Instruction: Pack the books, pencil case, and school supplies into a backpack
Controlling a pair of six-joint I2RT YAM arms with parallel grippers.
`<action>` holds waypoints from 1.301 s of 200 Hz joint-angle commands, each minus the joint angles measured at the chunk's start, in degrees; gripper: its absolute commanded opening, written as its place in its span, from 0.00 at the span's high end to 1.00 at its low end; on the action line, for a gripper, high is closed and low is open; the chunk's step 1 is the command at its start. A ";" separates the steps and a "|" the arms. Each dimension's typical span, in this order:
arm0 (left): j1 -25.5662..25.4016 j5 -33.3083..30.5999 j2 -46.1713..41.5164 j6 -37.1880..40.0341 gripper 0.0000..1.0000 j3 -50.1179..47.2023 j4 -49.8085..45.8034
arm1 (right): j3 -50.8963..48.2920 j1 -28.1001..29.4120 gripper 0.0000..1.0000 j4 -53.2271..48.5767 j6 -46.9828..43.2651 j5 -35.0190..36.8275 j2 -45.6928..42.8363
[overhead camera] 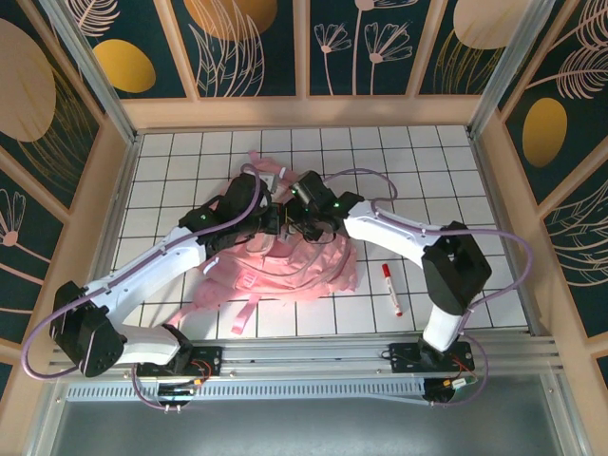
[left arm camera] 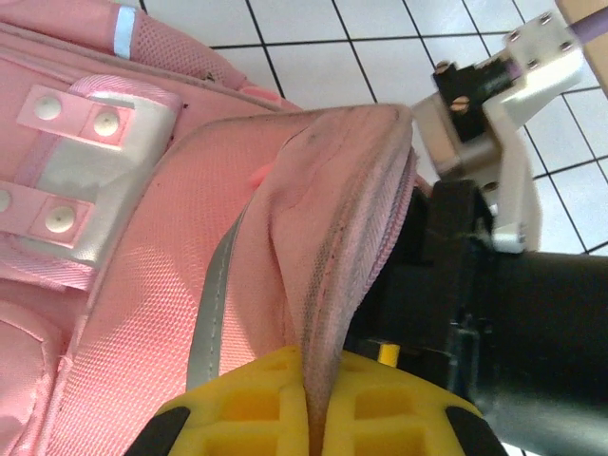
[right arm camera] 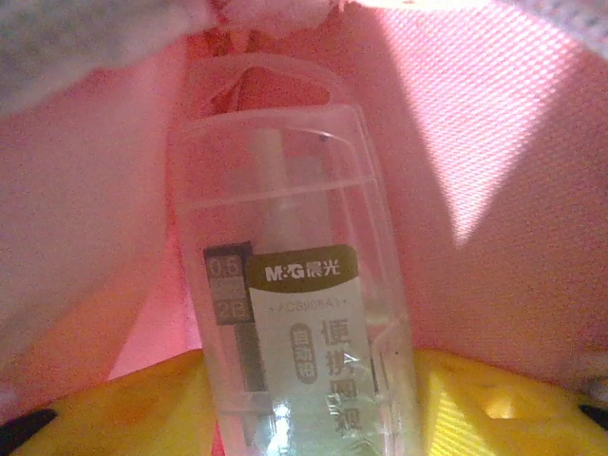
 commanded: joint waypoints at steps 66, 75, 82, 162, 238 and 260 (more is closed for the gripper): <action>0.06 3.30 -2.48 -2.09 1.00 0.57 10.87 | -14.47 -4.73 0.36 8.48 0.98 -7.52 -18.30; 0.10 3.70 -2.60 -2.10 1.00 0.28 11.30 | -14.88 -5.33 0.41 5.97 -1.43 -7.31 -19.72; 0.11 3.95 -2.49 -2.13 1.00 0.13 11.53 | -15.64 -5.66 0.46 4.49 -2.91 -6.64 -20.74; 0.04 11.75 -2.07 -9.73 1.00 -5.23 18.55 | -18.41 -3.15 1.00 9.93 3.34 -4.70 -12.47; 0.05 8.73 -3.43 -11.79 1.00 -6.16 20.03 | -9.14 -0.91 0.88 19.21 -5.18 -7.94 -0.79; 0.08 4.41 -3.36 -12.99 1.00 -5.62 20.93 | -14.40 -2.01 0.79 13.04 -5.62 -4.05 -8.20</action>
